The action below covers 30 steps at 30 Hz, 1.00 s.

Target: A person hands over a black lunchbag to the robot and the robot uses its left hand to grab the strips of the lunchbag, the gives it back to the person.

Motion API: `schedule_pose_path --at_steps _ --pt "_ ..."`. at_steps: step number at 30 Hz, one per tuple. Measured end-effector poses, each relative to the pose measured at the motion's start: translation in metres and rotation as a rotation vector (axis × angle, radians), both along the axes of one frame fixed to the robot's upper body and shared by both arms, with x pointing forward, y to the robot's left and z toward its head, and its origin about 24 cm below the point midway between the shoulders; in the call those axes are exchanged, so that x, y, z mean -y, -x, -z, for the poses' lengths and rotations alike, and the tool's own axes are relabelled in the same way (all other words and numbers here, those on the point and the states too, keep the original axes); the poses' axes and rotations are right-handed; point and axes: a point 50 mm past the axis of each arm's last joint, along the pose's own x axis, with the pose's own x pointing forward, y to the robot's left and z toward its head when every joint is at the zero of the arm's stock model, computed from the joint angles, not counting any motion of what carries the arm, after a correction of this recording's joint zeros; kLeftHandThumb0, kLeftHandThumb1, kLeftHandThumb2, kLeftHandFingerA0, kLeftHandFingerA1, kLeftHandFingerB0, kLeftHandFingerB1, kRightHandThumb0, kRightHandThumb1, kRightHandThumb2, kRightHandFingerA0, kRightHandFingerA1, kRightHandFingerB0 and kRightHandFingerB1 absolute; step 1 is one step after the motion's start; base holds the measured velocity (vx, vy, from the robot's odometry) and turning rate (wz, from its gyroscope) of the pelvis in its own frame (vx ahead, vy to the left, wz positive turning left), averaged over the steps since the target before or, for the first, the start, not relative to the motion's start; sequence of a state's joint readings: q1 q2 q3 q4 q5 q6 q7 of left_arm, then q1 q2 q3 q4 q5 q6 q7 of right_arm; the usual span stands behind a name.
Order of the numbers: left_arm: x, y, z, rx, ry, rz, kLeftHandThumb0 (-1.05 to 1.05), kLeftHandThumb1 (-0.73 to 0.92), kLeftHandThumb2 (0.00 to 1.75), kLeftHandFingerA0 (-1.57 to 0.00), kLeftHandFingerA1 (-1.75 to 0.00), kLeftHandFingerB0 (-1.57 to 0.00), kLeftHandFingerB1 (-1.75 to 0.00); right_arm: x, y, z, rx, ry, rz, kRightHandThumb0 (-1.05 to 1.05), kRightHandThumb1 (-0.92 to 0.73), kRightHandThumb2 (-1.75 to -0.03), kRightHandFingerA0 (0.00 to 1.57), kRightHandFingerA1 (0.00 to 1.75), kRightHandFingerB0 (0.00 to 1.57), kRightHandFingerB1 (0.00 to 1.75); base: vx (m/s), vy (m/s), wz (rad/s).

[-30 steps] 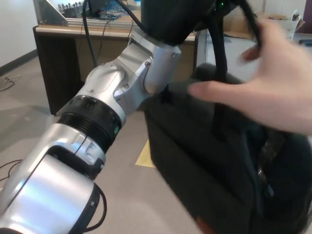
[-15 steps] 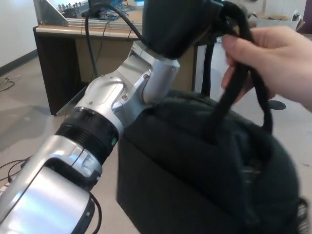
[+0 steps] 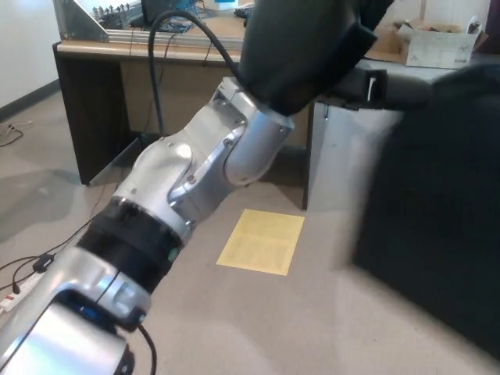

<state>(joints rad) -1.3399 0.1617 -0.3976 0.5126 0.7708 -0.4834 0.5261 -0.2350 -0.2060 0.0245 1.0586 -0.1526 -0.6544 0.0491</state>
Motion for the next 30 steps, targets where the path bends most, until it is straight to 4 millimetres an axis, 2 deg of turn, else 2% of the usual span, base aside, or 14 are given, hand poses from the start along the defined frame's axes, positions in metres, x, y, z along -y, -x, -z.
schedule_pose_path --at_steps 7,8,9,13,14,16,21,22,24,26,27,28,29,30 --pt "-0.024 0.017 0.012 -0.021 -0.008 0.009 -0.95 0.55 0.62 0.0 0.0 0.0 0.0 -0.001 0.0 0.0 0.0 -0.004 -0.002 -0.62 -0.71 -0.62 0.62 0.46 0.7 0.49 0.0 0.0 0.0" --pt "-0.03 0.018 0.016 -0.033 -0.001 0.005 -0.81 0.44 0.86 0.0 0.0 0.0 -0.04 -0.002 0.0 0.0 0.0 -0.004 -0.001 -0.61 -0.7 -0.61 0.63 0.47 0.71 0.49 0.0 0.0 0.0" --pt "-0.037 0.019 0.021 -0.047 0.001 -0.003 -0.77 0.46 0.82 0.0 0.0 -0.07 -0.09 -0.001 0.0 0.0 0.0 -0.004 -0.001 -0.61 -0.7 -0.61 0.65 0.47 0.67 0.48 0.0 0.0 0.0" --pt "-0.064 0.019 0.05 -0.13 0.017 -0.05 -0.71 0.45 0.8 0.0 -0.01 -0.12 -0.21 -0.002 0.0 0.0 0.001 -0.007 0.0 -0.59 -0.72 -0.62 0.63 0.47 0.65 0.48 0.0 0.0 0.0" --pt "-0.075 0.018 0.062 -0.171 0.027 -0.074 -0.72 0.45 0.81 0.0 -0.06 -0.1 -0.23 -0.002 0.0 0.001 0.001 -0.007 -0.001 -0.59 -0.72 -0.62 0.63 0.48 0.67 0.5 0.0 0.0 0.0" --pt "-0.09 0.016 0.082 -0.234 0.031 -0.11 -0.76 0.47 0.81 -0.01 -0.01 -0.12 -0.14 -0.002 0.0 0.001 0.001 -0.008 -0.001 -0.6 -0.73 -0.62 0.63 0.48 0.67 0.49 0.0 0.0 0.0" --pt "-0.125 0.018 0.14 -0.428 0.039 -0.204 -0.65 0.41 0.77 0.0 -0.09 -0.09 -0.25 -0.002 0.0 0.001 0.001 -0.008 -0.001 -0.64 -0.71 -0.62 0.6 0.46 0.63 0.47 0.0 0.0 0.0" --pt "-0.135 0.02 0.158 -0.492 0.043 -0.229 -0.69 0.43 0.78 0.0 -0.04 -0.08 -0.2 -0.002 0.0 0.001 0.0 -0.008 -0.001 -0.64 -0.72 -0.62 0.6 0.47 0.62 0.46 0.0 0.0 0.0" --pt "-0.144 0.023 0.175 -0.556 0.047 -0.256 -0.79 0.5 0.84 -0.01 -0.04 -0.08 -0.14 -0.002 0.0 0.001 0.0 -0.008 -0.001 -0.64 -0.73 -0.62 0.59 0.46 0.6 0.45 0.0 0.0 0.0" --pt "-0.163 0.03 0.211 -0.686 0.049 -0.32 -0.75 0.57 0.93 0.0 -0.17 -0.03 -0.2 -0.002 0.001 0.001 -0.002 -0.008 0.0 -0.64 -0.74 -0.62 0.54 0.43 0.52 0.42 0.0 0.0 0.0" --pt "-0.171 0.034 0.224 -0.735 0.05 -0.345 -0.75 0.6 0.92 -0.02 -0.2 -0.03 -0.21 -0.002 0.001 0.001 -0.002 -0.008 0.0 -0.67 -0.62 -1.01 0.47 0.58 0.34 0.5 0.0 0.0 0.0" --pt "-0.178 0.038 0.235 -0.779 0.051 -0.369 -0.71 0.78 0.65 -0.01 -0.2 -0.04 -0.22 -0.002 0.001 0.002 -0.002 -0.008 0.001 -0.69 -0.72 -0.64 0.48 0.42 0.42 0.39 0.0 0.0 0.0" --pt "-0.192 0.046 0.258 -0.868 0.056 -0.42 -0.71 0.78 0.65 -0.01 -0.2 -0.04 -0.22 -0.002 0.002 0.002 -0.003 -0.007 0.003 -0.69 -0.72 -0.64 0.48 0.42 0.42 0.39 0.0 0.0 0.0" --pt "-0.197 0.05 0.266 -0.9 0.058 -0.438 -0.75 0.63 0.98 0.0 -0.22 -0.06 -0.23 -0.001 0.002 0.002 -0.004 -0.007 0.004 -0.68 -0.74 -0.63 0.44 0.4 0.4 0.37 0.0 0.0 0.0"
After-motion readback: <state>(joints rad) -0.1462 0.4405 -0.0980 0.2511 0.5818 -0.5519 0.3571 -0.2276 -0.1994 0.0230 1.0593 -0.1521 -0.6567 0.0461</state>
